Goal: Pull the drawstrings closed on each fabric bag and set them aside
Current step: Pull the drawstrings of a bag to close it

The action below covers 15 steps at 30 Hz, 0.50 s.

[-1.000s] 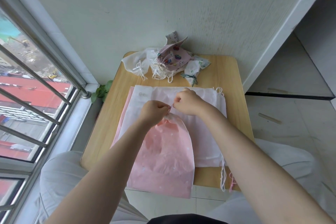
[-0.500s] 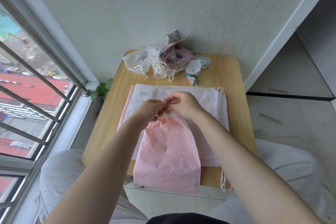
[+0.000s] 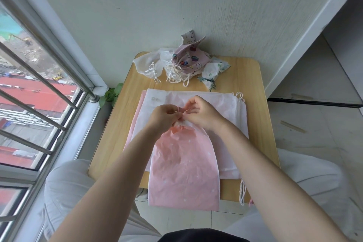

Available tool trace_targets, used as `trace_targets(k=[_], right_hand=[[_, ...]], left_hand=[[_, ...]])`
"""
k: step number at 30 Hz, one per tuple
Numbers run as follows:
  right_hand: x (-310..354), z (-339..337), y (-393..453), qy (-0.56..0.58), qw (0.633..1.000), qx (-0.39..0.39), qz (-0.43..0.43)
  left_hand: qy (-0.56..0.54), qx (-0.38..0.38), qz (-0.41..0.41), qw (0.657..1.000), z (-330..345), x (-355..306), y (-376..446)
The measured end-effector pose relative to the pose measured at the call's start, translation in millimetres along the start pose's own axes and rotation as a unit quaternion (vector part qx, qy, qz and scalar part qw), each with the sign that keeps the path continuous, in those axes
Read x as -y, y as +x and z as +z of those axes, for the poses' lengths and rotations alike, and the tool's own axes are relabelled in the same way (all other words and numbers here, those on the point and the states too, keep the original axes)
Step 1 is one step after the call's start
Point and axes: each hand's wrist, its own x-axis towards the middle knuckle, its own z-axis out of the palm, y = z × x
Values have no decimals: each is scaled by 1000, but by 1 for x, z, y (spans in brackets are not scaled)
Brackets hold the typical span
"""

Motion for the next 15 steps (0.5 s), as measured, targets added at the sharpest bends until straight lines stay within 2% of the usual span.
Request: trace_targets(k=[3,11,15], right_hand=[[5,6,1,8,1000,15,-11],[7,10,2,-98,992,-68,-29],[3,9,-2,-109,989,-98,-31]], left_hand=[[-8,-5,15,1000,1,-1,2],[-42,-66,-8,997,1,0,0],[13,-12,-41,999,-2,-10,-2]])
